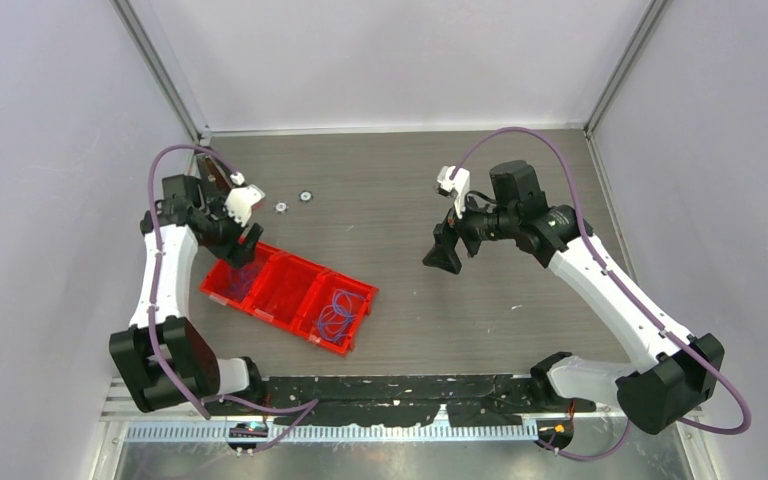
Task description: Untangle the cables
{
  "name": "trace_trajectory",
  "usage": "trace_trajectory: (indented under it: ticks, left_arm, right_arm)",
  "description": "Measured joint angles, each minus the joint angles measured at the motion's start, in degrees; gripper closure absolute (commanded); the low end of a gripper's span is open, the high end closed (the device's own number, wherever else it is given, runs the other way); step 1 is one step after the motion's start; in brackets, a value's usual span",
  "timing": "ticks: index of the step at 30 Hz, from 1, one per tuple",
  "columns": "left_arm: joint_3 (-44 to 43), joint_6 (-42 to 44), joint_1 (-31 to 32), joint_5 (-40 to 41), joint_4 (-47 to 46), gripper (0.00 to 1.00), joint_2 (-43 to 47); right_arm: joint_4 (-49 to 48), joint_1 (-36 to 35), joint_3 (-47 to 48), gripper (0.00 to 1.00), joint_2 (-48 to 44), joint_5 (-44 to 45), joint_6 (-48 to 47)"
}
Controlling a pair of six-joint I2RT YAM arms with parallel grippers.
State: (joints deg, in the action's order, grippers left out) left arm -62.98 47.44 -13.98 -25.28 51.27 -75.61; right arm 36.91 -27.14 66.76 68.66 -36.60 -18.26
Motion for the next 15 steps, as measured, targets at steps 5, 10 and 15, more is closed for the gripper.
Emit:
trace_trajectory:
  ticks: [5,10,15]
  left_arm:
    - [-2.7,2.4,-0.7,-4.4,6.8,0.36,0.3]
    - [-4.0,4.3,0.4,-7.8,12.3,0.38,-1.4]
    - [-4.9,3.8,2.0,-8.1,14.4,0.47,-6.9]
  right_arm:
    - [0.0,0.0,0.0,0.04,0.0,0.0,0.0]
    - [0.0,0.0,0.1,0.04,0.4,-0.1,0.0]
    - [0.0,0.0,0.3,0.04,1.0,-0.1,0.0]
